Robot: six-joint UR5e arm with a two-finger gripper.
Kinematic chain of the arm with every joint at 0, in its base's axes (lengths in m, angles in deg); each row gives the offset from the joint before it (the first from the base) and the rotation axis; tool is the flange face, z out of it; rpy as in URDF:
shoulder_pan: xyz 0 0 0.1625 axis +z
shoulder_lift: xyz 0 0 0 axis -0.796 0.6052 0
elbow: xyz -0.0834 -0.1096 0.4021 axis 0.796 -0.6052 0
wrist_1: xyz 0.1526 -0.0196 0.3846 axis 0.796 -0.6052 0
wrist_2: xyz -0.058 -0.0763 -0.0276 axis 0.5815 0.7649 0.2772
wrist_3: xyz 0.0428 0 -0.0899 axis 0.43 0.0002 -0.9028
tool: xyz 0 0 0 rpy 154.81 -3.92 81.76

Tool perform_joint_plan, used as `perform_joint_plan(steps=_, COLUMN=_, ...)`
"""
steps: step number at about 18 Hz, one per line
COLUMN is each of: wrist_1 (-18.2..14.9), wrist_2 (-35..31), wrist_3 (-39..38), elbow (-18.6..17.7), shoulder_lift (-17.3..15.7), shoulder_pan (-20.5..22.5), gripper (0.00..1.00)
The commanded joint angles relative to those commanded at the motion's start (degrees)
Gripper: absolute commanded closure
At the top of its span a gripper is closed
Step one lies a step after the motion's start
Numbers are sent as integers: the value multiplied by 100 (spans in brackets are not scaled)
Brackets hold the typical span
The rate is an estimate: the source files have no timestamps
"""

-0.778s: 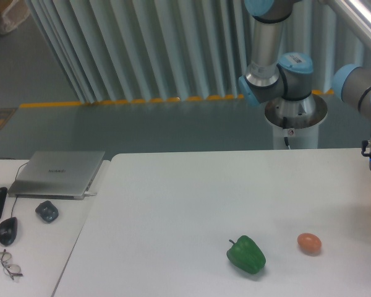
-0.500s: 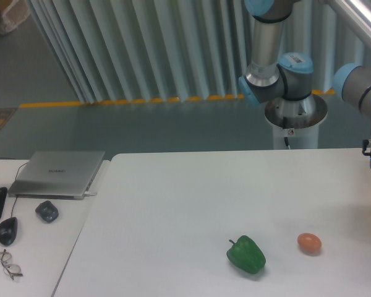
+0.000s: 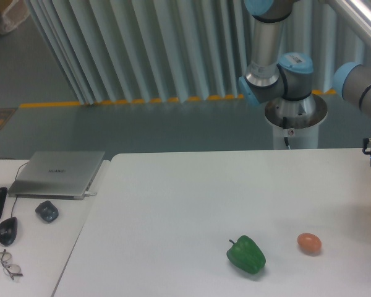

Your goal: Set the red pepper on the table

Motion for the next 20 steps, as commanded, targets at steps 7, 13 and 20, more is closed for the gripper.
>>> perform_joint_plan(steps=7, wrist_1=35, wrist_2=-9, wrist_3=70, elbow=-9, shoulder_lift=-175, shoulder_pan=105, gripper=0)
perform_joint_plan(steps=13, wrist_1=193, wrist_2=0, wrist_3=35, elbow=-158, shoulder_lift=-167, shoulder_pan=246, gripper=0)
perform_joint_plan(steps=20, wrist_1=114, wrist_2=-53, wrist_3=88, elbow=-184, shoulder_lift=-202, shoulder_pan=597, gripper=0)
